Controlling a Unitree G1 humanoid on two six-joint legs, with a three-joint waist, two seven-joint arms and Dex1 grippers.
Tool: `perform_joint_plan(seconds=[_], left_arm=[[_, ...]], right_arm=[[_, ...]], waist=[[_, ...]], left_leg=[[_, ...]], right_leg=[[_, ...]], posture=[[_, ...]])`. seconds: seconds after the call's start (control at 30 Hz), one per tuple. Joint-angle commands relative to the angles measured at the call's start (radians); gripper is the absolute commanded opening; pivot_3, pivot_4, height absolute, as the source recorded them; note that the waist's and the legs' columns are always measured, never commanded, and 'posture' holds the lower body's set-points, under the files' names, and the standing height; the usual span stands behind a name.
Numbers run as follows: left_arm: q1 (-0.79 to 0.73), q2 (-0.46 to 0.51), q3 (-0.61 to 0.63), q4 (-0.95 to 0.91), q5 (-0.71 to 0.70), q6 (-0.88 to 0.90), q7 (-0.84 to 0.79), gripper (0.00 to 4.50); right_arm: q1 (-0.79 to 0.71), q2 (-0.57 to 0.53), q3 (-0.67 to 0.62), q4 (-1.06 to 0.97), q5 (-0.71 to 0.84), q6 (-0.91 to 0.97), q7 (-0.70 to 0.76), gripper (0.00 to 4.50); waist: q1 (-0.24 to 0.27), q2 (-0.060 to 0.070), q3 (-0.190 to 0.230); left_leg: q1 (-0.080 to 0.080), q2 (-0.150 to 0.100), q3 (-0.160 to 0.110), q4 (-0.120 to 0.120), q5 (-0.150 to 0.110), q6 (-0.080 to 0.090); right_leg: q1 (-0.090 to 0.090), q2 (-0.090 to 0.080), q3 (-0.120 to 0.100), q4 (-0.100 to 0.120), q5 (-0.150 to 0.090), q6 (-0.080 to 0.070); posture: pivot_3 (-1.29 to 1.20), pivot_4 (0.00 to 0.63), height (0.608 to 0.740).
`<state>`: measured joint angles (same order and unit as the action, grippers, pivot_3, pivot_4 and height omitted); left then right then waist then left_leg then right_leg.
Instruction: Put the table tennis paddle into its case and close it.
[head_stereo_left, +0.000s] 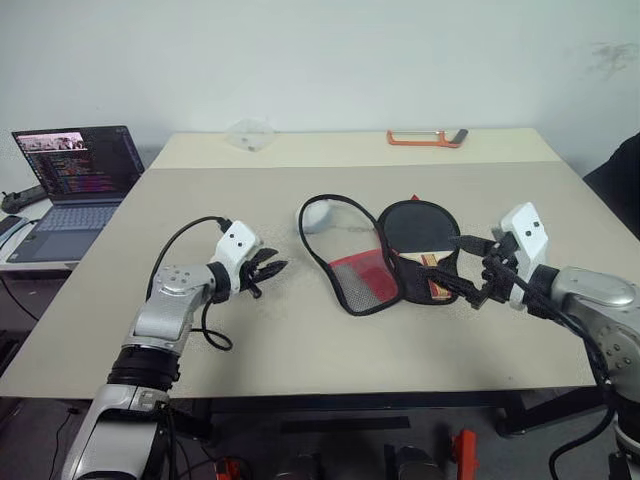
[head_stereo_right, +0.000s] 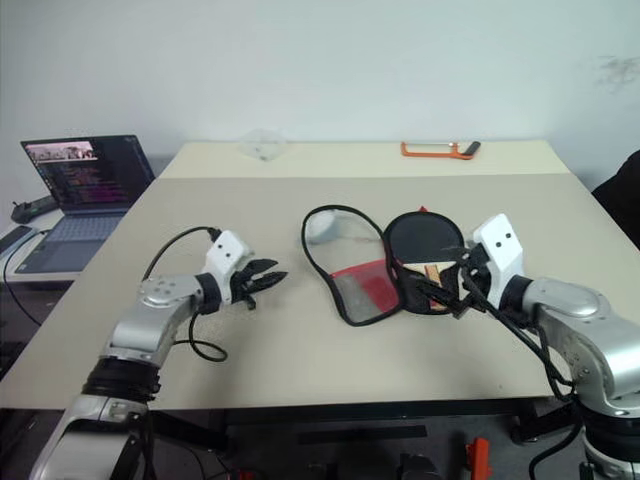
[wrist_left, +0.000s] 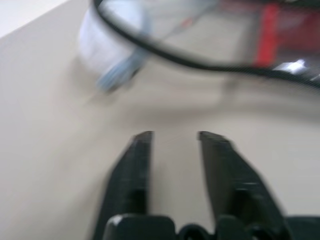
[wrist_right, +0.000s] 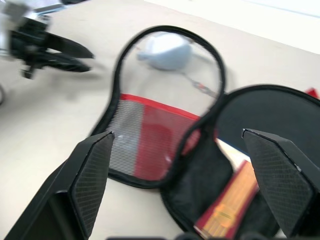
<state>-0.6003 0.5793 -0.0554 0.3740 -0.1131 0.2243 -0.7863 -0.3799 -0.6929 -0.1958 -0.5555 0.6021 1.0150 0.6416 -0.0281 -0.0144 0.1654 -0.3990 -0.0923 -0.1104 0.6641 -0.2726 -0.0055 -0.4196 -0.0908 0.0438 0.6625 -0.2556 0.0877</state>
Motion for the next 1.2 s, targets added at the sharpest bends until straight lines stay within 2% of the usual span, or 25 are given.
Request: perform_joint_plan(seconds=[0.03, 0.27, 0.43, 0.57, 0.77, 1.0, 1.2], left_arm=[[-0.064, -0.064, -0.027, 0.035, 0.028, -0.042, 0.033, 0.02], [-0.139, -0.211, -0.069, 0.13, 0.034, -0.077, 0.019, 0.02], [-0.196, -0.279, -0.057, 0.099, 0.005, -0.06, 0.013, 0.02], [-0.306, -0.407, -0.057, 0.06, -0.062, -0.018, 0.003, 0.02], [-0.383, -0.522, -0.067, 0.212, -0.033, -0.086, 0.038, 0.02], [-0.407, -0.541, -0.077, 0.299, -0.002, -0.161, 0.029, 0.02], [-0.322, -0.449, -0.035, 0.194, -0.06, -0.136, -0.071, 0.02]], right_arm=[[0.003, -0.025, -0.004, -0.034, 0.025, -0.035, 0.03, 4.5], [0.006, -0.048, 0.012, -0.027, 0.021, -0.059, 0.032, 4.5], [0.014, -0.071, -0.014, -0.038, 0.047, -0.051, 0.04, 4.5], [0.041, -0.144, -0.09, 0.014, 0.031, -0.079, 0.061, 4.5], [0.053, -0.198, -0.142, 0.059, 0.02, -0.11, 0.063, 4.5], [0.068, -0.214, -0.155, 0.092, 0.019, -0.089, 0.046, 4.5], [0.012, -0.093, -0.111, 0.213, -0.01, -0.056, -0.086, 4.5]], waist=[[0.006, -0.001, 0.0], [0.022, -0.002, -0.001], [0.025, -0.003, -0.001], [0.033, -0.005, 0.0], [0.027, -0.005, 0.0], [0.024, -0.005, 0.0], [0.017, -0.005, 0.0]], left_leg=[[0.0, 0.0, 0.0, 0.0, 0.0, 0.0], [-0.001, 0.0, 0.001, 0.001, 0.001, -0.001], [-0.001, 0.0, 0.0, 0.001, 0.001, -0.001], [-0.001, 0.0, 0.0, 0.001, 0.001, -0.001], [-0.001, 0.0, 0.002, 0.001, 0.001, -0.001], [0.0, 0.0, 0.003, 0.001, 0.001, -0.001], [0.0, 0.001, 0.003, 0.001, 0.001, -0.002]], right_leg=[[0.0, 0.0, 0.0, 0.0, 0.0, 0.0], [0.0, 0.0, 0.0, 0.0, 0.0, 0.0], [0.0, 0.0, -0.001, 0.0, 0.0, 0.0], [0.0, -0.001, -0.001, -0.001, 0.0, 0.0], [0.001, 0.0, 0.0, -0.002, 0.0, 0.001], [0.001, 0.0, 0.001, -0.001, 0.0, 0.001], [0.001, 0.0, 0.001, 0.0, 0.0, 0.001]], posture=[[0.0, 0.15, 0.74], [0.0, 0.15, 0.74], [0.0, 0.15, 0.74], [0.0, 0.15, 0.74], [0.0, 0.15, 0.74], [0.0, 0.15, 0.74], [0.0, 0.15, 0.74]])
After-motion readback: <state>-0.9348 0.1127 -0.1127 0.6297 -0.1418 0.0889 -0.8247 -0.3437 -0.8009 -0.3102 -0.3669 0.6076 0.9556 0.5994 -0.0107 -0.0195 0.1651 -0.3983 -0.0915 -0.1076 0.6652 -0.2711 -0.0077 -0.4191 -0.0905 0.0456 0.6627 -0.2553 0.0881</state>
